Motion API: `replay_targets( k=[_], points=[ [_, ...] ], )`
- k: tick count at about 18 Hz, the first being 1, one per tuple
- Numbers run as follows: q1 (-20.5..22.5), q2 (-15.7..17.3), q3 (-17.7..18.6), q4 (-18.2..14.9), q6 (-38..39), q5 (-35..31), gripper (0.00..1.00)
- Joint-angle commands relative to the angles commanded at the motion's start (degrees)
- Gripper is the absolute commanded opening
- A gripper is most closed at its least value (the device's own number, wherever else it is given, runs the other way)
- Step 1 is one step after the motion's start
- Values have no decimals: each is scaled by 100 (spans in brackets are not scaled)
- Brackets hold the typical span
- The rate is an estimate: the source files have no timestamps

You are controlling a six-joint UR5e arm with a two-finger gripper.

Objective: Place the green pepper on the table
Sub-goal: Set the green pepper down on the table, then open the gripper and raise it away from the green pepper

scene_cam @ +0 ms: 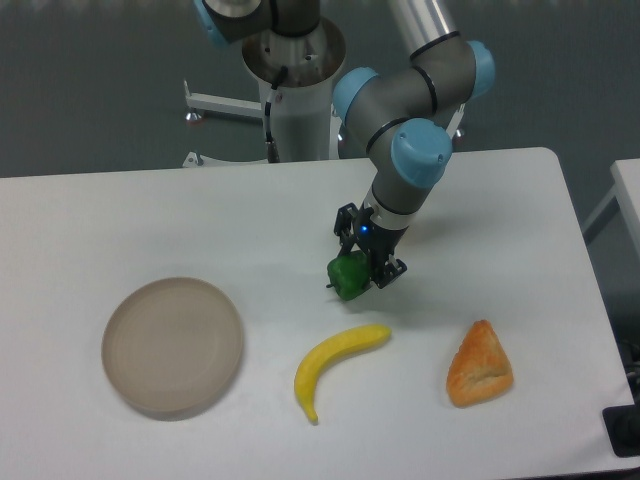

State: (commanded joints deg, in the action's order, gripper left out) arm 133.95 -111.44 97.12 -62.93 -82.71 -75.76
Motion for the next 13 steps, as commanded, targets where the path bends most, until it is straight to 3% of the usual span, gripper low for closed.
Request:
replay_targets(
  k=[11,12,13],
  points=[
    [-9,-53,-17,-35,53,0,30],
    [0,-53,-26,-35,62,9,32],
    [0,-53,-35,-35,62,9,41]
  ],
)
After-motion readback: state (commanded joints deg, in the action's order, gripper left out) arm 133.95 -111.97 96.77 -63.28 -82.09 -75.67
